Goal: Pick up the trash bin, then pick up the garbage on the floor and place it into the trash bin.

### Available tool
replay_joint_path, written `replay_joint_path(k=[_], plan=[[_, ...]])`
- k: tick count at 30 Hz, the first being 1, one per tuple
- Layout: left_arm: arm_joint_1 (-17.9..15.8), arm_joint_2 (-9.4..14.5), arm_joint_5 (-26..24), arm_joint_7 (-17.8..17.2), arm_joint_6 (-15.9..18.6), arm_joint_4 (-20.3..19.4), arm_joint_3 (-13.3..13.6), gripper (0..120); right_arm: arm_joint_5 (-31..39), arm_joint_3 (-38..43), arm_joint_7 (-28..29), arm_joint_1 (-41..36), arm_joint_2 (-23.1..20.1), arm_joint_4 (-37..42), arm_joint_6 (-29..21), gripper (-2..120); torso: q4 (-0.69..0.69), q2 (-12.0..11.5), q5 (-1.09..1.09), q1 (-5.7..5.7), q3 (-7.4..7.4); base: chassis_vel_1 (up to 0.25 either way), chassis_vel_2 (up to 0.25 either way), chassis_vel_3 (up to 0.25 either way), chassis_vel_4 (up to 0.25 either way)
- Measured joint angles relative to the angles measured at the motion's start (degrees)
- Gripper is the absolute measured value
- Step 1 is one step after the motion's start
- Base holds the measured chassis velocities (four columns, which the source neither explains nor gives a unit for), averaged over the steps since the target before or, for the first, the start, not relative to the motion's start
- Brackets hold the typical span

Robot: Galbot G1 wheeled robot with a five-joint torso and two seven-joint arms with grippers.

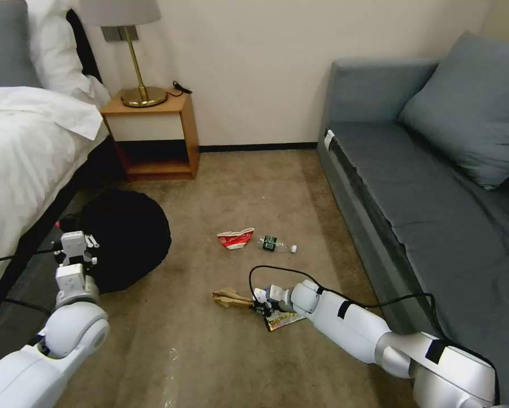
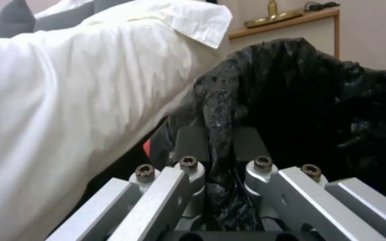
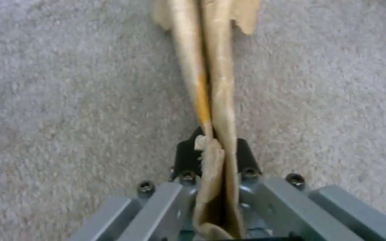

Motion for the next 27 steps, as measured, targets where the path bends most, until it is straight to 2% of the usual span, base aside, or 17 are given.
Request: replay_joint_path(k=[6,16,19,21,24,25,27], plan=[[0.0,-0.09,0.15,0.0,-0.29,0.12,-0.02,7,-0.09,1.76,0.19,-1.11,-0.89,1.35,0.81,2,0.0,0.0,0.0,0.0,0.0,0.0,0.0,0.0,0.0],[-0.08,0.3,0.52,0.17,-1.24,0.64,-0.01,7,3.76,14.41,0.38,-3.13,-4.44,8.54,2.48,2,-0.01,0.0,0.0,0.0,0.0,0.0,0.0,0.0,0.0],[-0.09,0.23,0.64,0.28,-1.5,0.71,0.35,7,6.87,16.89,0.8,-3.82,-6.19,13.08,2.78,2,-0.01,0.0,0.01,0.0,0.0,0.0,0.0,0.0,0.0],[-0.4,0.04,0.77,0.46,-1.76,0.88,0.95,7,11.41,18.61,1.7,-4.12,-7.57,18.83,2.64,2,-0.01,0.0,0.01,0.0,0.0,0.0,0.0,0.0,0.0],[-0.8,-0.68,1.16,0.57,-1.87,1.28,1.7,7,17.35,18.56,3.74,-2.49,-8.08,23.26,2.29,2,-0.01,0.0,0.01,0.0,0.0,0.0,0.0,0.0,0.0],[-0.8,-0.68,1.16,0.57,-1.87,1.28,1.7,7,17.35,18.56,3.74,-2.49,-8.08,23.26,2.29,2,-0.01,0.0,0.01,0.0,0.0,0.0,0.0,0.0,0.0],[-0.83,-1.2,1.45,0.67,-1.97,1.34,2.13,7,23.31,17.24,4.95,-0.4,-7.97,25.84,1.32,2,-0.01,0.0,-0.01,0.0,0.01,0.0,0.0,0.0,0.0]])
